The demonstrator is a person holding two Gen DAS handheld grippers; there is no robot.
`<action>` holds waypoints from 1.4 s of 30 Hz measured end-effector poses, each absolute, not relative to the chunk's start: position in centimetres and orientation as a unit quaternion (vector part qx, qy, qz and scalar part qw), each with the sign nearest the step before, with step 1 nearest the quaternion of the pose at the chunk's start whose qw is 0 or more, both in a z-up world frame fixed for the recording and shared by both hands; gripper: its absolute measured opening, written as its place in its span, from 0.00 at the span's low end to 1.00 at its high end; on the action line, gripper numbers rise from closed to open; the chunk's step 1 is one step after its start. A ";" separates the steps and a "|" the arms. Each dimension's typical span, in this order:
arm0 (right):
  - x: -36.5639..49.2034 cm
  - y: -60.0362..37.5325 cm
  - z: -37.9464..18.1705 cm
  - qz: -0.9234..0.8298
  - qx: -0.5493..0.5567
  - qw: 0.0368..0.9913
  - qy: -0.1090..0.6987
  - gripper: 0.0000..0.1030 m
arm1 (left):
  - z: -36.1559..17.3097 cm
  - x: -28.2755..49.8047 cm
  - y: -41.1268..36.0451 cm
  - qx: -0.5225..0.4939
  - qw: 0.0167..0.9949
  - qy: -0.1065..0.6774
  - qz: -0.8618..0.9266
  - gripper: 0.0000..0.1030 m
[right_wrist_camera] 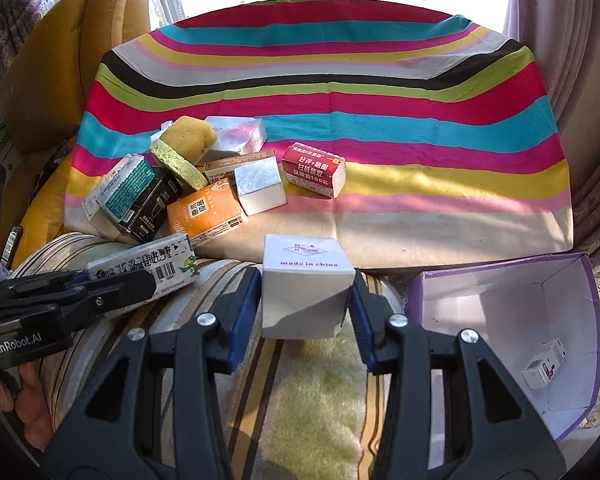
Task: Organize objects
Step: 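Carry both held boxes over the storage box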
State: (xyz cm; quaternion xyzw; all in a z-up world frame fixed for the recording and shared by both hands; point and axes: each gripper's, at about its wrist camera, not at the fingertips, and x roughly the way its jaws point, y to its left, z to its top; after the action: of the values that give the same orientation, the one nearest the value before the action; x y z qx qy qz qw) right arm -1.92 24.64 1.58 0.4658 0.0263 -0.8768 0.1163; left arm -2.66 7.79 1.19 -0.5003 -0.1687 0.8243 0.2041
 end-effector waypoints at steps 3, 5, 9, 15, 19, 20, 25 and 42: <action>-1.3 26.0 1.9 -0.880 0.464 0.103 0.020 0.46 | 1.3 -2.6 8.9 -0.500 0.212 -0.161 0.824 0.25; -1.0 27.0 1.9 -0.881 0.463 0.093 0.013 0.46 | 1.3 -2.5 9.8 -0.499 0.220 -0.156 0.823 0.25; -0.4 29.0 2.0 -0.885 0.460 0.075 0.005 0.46 | 1.6 -2.2 11.7 -0.498 0.236 -0.144 0.822 0.25; 0.3 32.3 2.2 -0.889 0.455 0.045 -0.010 0.46 | 1.8 -1.8 14.5 -0.497 0.262 -0.126 0.818 0.25; 0.7 34.5 2.3 -0.890 0.454 0.024 -0.018 0.46 | 1.8 -1.4 16.6 -0.500 0.282 -0.111 0.811 0.25; 0.8 35.1 2.3 -0.890 0.454 0.019 -0.021 0.46 | 1.8 -1.4 17.2 -0.501 0.286 -0.107 0.810 0.25; 1.3 37.9 2.4 -0.891 0.452 -0.006 -0.036 0.46 | 1.9 -1.2 19.6 -0.504 0.305 -0.090 0.803 0.25; 2.3 43.9 2.8 -0.892 0.442 -0.069 -0.064 0.47 | 2.1 -0.4 26.5 -0.502 0.362 -0.038 0.785 0.25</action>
State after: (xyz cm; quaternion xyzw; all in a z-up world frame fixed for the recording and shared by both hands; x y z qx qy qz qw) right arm 2.31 43.89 2.85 0.4422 -0.0640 -0.8920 -0.0686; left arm -0.39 26.48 2.10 -0.5020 -0.0382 0.7847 0.3617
